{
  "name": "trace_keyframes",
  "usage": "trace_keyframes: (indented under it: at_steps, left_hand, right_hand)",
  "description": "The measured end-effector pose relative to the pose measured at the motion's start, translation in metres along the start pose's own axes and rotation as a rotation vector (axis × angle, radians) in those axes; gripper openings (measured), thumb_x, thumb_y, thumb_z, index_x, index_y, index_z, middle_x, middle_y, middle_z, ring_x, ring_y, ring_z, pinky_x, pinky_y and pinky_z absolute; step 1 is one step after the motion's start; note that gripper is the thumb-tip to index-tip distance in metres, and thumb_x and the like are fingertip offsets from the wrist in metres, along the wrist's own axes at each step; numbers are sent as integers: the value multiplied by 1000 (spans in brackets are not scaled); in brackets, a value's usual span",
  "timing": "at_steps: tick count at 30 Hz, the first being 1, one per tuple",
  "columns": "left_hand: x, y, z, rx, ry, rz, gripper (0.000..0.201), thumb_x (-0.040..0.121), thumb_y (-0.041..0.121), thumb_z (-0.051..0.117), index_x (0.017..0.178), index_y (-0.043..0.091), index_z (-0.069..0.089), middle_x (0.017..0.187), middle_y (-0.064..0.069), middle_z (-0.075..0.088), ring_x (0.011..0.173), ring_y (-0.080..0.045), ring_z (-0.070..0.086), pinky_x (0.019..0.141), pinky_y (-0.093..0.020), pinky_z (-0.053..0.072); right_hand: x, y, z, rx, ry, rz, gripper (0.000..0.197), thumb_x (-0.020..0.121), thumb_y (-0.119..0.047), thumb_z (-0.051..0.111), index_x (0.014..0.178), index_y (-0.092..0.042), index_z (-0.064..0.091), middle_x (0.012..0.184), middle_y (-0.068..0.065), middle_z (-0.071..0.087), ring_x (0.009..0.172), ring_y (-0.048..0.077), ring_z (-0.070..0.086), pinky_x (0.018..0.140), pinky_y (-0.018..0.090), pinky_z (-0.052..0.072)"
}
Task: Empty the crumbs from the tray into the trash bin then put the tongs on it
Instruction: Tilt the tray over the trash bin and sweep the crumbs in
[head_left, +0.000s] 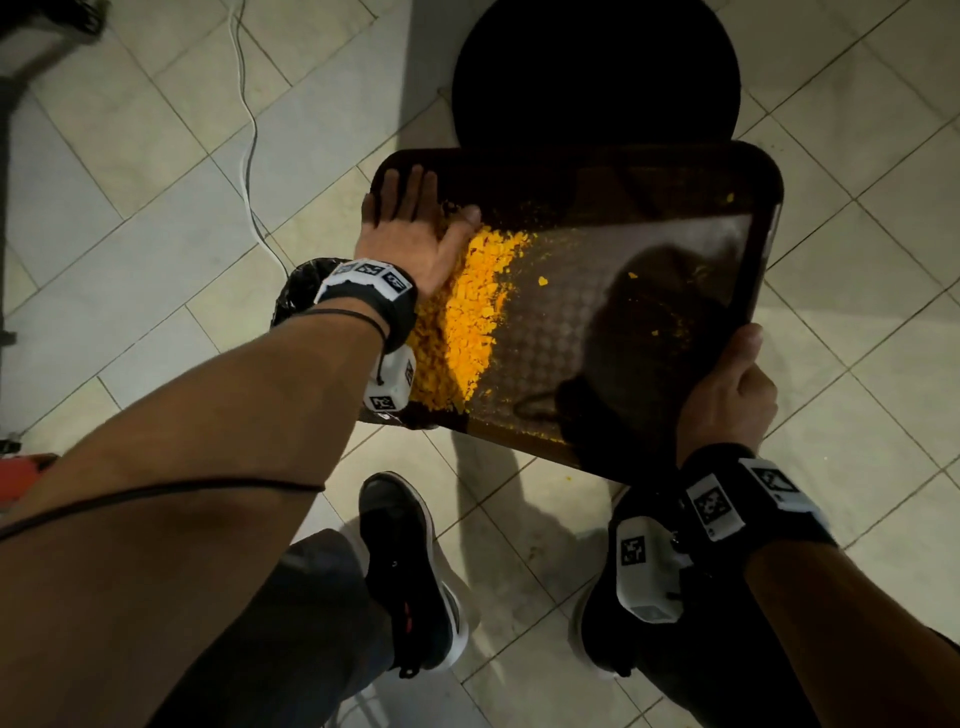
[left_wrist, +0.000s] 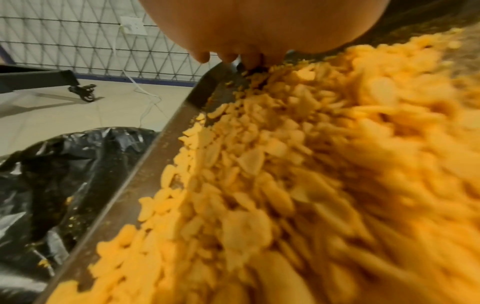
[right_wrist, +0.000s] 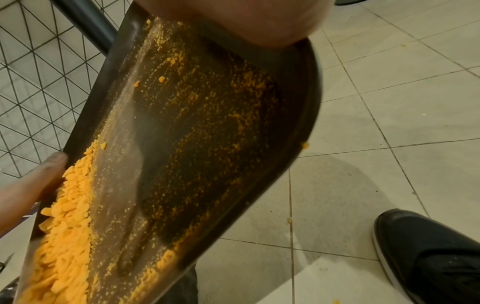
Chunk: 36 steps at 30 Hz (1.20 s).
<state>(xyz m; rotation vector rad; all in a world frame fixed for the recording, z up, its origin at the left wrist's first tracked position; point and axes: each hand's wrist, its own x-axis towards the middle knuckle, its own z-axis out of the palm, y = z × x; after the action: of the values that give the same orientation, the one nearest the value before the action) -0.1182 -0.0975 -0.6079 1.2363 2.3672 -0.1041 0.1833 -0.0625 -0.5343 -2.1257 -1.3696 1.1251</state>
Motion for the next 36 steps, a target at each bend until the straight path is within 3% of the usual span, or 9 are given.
trace_keyframes:
  at_steps: [6, 12, 15, 17, 20, 24, 27, 31, 36]
  left_hand:
    - [-18, -36, 9, 10, -47, -11, 94, 87, 78, -9, 159, 17, -1, 167, -4, -5, 153, -24, -7, 123, -48, -2]
    - [-96, -44, 62, -104, -78, -54, 85, 92, 74, -5, 158, 20, -4, 165, 1, -10, 152, -18, -14, 122, -41, -7]
    - [-123, -44, 74, -201, -21, -107, 84, 93, 72, -1, 159, 20, 5, 167, -1, 0, 153, -19, -7, 124, -46, 1]
    - [-132, -29, 69, -240, 56, -85, 77, 97, 67, 6, 159, 20, 4, 167, -1, -2, 153, -20, -8, 124, -47, 3]
    - [-139, 25, 57, -169, 102, 139, 67, 103, 57, 14, 158, 22, -1, 164, 1, -14, 151, -22, -14, 124, -43, -4]
    - [-132, 118, 53, -68, 149, 551, 61, 103, 41, 32, 156, 15, 22, 166, -6, 13, 153, -32, 8, 122, -51, 12]
    - [-114, 173, 48, 70, 142, 687, 60, 101, 38, 24, 157, 16, 23, 166, -4, 16, 153, -30, 11, 121, -52, 11]
    - [-89, 189, 38, 135, 112, 564, 67, 102, 50, 19, 159, 17, 10, 167, -1, 6, 154, -28, 3, 121, -53, 6]
    - [-71, 129, 40, 44, 75, 321, 78, 97, 67, 8, 158, 22, -6, 167, 2, -9, 153, -24, -10, 121, -53, -4]
  right_hand:
    - [-1, 3, 1, 15, 24, -6, 65, 103, -48, 21, 108, 1, 64, 91, 7, 53, 85, 23, 49, 73, 26, 33]
    - [-1, 5, 1, 36, 24, -8, 66, 103, -50, 21, 99, -1, 65, 89, 10, 58, 85, 26, 55, 71, 28, 36]
    - [-1, 7, 2, 53, 21, 7, 68, 102, -53, 21, 101, -1, 65, 92, 10, 61, 86, 26, 57, 72, 27, 38]
    - [-1, 7, 2, 57, 7, 18, 68, 102, -53, 20, 104, -1, 65, 93, 10, 61, 87, 25, 56, 72, 26, 38]
    - [-3, 5, 2, 50, 4, 21, 68, 102, -52, 19, 107, -2, 65, 99, 13, 64, 88, 24, 56, 72, 26, 37]
    - [-4, 2, 1, 37, 18, 11, 65, 103, -49, 20, 111, -3, 65, 108, 18, 64, 91, 25, 55, 73, 26, 34]
    - [-3, 4, 0, 33, 10, -19, 64, 103, -48, 21, 110, -3, 66, 112, 22, 65, 89, 24, 54, 75, 27, 34]
    - [0, 2, -3, 14, 7, 2, 64, 104, -48, 22, 109, -2, 66, 110, 22, 64, 84, 20, 47, 70, 26, 31]
    - [-2, 3, 0, 43, 5, 13, 64, 103, -50, 21, 109, -4, 65, 95, 8, 57, 87, 23, 52, 73, 26, 35]
